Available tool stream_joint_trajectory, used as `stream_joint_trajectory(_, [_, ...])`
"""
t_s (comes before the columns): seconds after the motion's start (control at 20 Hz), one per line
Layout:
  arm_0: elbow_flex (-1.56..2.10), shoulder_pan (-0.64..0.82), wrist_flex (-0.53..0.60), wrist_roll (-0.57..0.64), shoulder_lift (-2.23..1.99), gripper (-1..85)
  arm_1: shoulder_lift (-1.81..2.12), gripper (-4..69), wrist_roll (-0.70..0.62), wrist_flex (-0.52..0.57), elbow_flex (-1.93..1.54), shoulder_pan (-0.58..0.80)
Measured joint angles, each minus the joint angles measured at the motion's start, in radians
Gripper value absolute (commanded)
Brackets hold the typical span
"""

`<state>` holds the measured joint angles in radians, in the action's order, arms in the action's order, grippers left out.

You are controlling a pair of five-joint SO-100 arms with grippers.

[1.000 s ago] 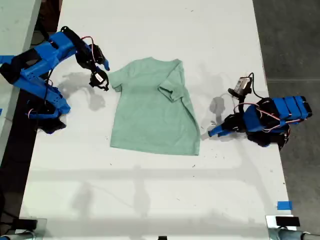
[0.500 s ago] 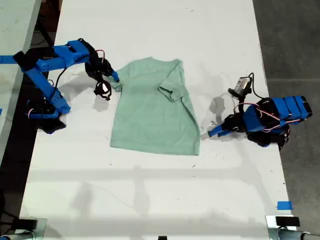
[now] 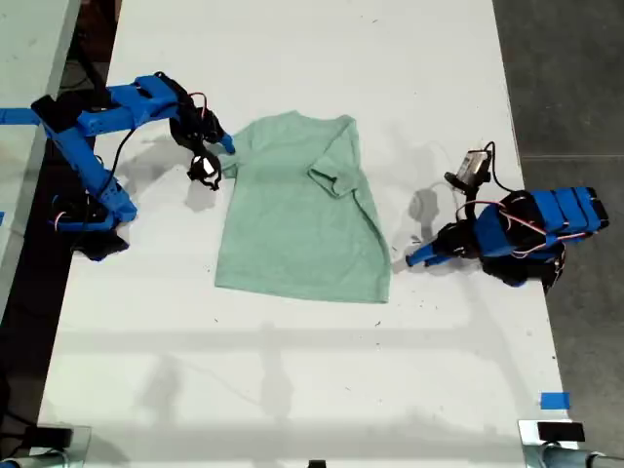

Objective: Fold t shirt

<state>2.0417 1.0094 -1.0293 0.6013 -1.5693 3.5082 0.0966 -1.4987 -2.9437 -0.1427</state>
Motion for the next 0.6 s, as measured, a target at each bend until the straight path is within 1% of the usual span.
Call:
stream_joint_trajectory(0.05, [0.0,0.0,0.0,-0.003,0.003,-0.1,0.0,18.3,0.0,0.0,0.0,0.0])
stream_joint_trajectory(0.35, [-0.021,-0.003,-0.003,-0.051,0.055,-0.1,0.0,18.3,0.0,0.0,0.0,0.0])
stream_joint_trajectory(0.45, [-0.075,-0.018,-0.069,-0.074,0.018,-0.1,0.0,18.3,0.0,0.0,0.0,0.0])
stream_joint_trajectory(0.6, [-0.238,-0.087,-0.252,-0.118,0.017,-0.1,0.0,18.3,0.0,0.0,0.0,0.0])
